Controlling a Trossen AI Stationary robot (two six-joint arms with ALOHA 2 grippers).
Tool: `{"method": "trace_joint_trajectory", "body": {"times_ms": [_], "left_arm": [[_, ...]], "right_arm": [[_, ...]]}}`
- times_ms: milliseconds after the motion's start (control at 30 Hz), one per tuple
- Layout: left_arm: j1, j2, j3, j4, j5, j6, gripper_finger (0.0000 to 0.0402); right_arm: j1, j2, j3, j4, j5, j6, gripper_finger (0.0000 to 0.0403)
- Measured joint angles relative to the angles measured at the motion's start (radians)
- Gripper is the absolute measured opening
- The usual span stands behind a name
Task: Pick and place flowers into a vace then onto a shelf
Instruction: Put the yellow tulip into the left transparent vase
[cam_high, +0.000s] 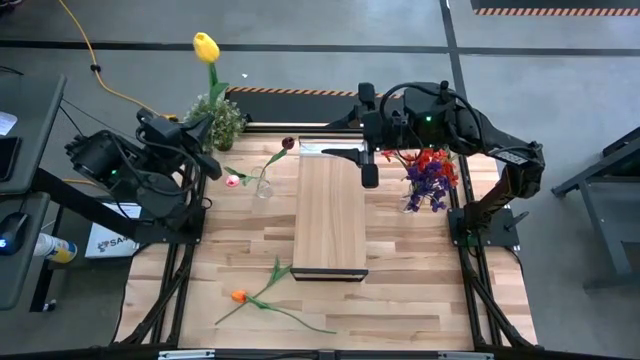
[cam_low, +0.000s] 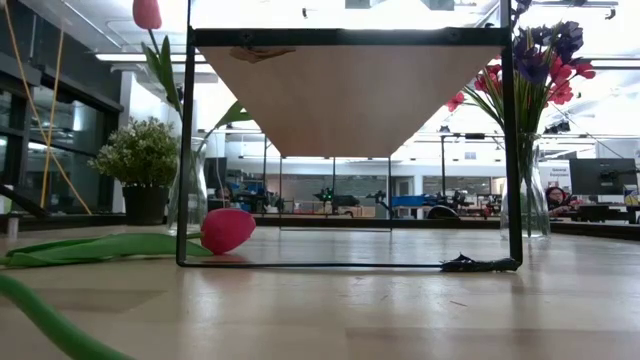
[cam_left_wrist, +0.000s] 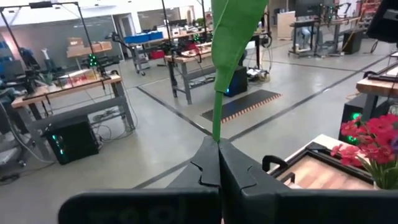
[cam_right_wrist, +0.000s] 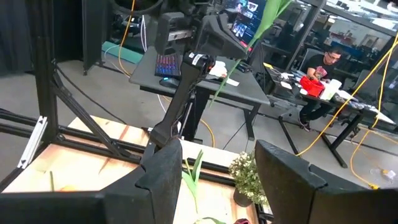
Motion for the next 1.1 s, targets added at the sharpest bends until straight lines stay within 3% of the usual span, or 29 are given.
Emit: {"method": "trace_joint_trajectory", "body": {"times_ms": [367, 467, 900, 1100], "left_arm": [[0.004, -0.036, -0.216, -0.001, -0.074, -0.237, 0.0022], [0.054, -0.059, -0.264, -0.002, -0.082, -0.298, 0.0022], [0.291, -0.085, -0.352, -0.002, -0.059, -0.332, 0.0022], [0.333, -0.13, -0.354, 0.0, -0.064, -0.325, 0.0022]], "right_arm": [[0.0, 0.0, 0.0, 0.0, 0.001, -0.077, 0.0193], [0.0, 0.0, 0.0, 0.0, 0.002, -0.083, 0.0193], [0.0, 0.0, 0.0, -0.003, 0.002, -0.1, 0.0193], [0.0, 0.0, 0.0, -0.003, 0.002, -0.124, 0.0193]]}}
